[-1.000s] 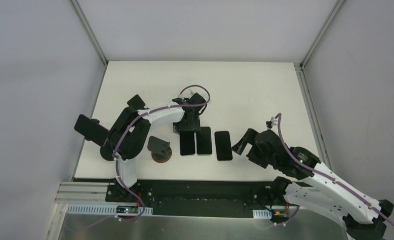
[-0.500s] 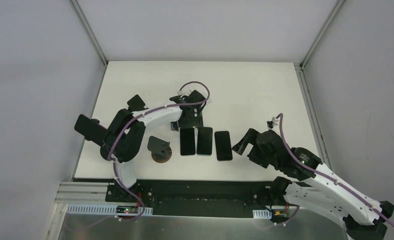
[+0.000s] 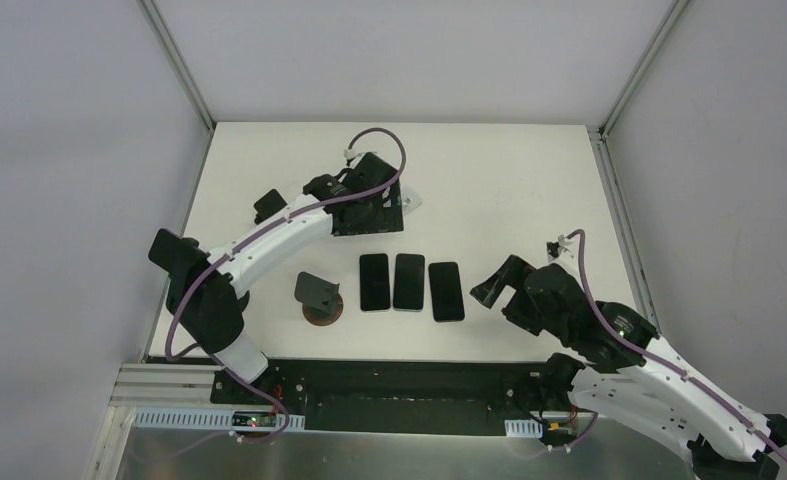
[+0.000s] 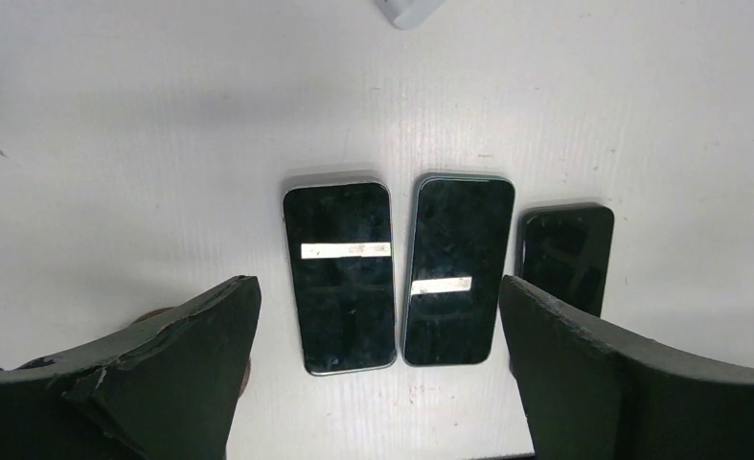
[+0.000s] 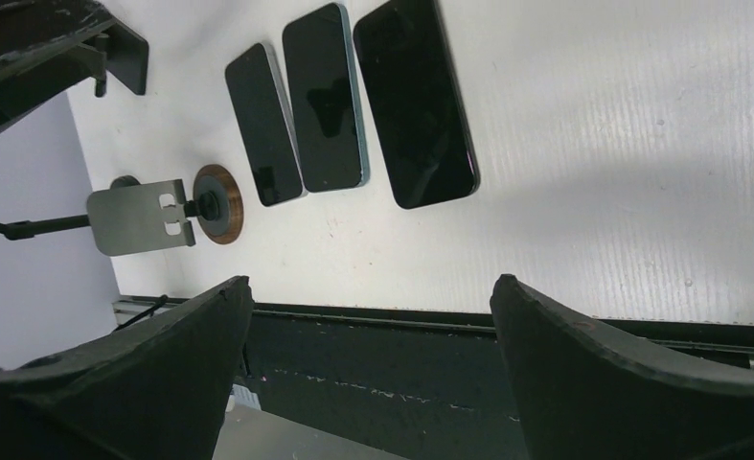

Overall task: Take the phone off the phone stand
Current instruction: Place the phone at the center of the board, then move the phone stand with the phone to the center of the board.

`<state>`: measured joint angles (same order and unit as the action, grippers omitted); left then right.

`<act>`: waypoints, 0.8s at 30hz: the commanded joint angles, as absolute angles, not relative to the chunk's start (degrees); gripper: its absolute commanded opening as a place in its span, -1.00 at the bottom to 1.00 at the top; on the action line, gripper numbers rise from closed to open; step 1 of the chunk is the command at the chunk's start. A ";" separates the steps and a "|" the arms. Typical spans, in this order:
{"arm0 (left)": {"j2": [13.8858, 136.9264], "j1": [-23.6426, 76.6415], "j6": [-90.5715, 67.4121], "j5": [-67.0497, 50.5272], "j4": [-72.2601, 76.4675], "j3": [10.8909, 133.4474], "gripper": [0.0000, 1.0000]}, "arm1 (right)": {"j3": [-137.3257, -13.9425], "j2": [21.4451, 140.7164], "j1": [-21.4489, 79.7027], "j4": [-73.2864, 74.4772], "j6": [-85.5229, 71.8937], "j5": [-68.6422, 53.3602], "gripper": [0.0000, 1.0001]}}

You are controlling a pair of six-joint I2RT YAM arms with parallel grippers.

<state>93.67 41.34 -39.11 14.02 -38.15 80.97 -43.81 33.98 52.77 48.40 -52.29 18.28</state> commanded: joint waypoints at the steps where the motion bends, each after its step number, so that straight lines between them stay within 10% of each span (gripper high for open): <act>1: 88.20 42.10 -34.91 15.74 -43.54 84.44 0.97 | -44.40 32.03 52.64 48.54 -53.21 20.65 0.99; 24: 61.57 41.18 -32.17 23.44 -59.08 80.73 0.98 | -48.37 42.98 52.57 51.46 -49.38 24.83 0.99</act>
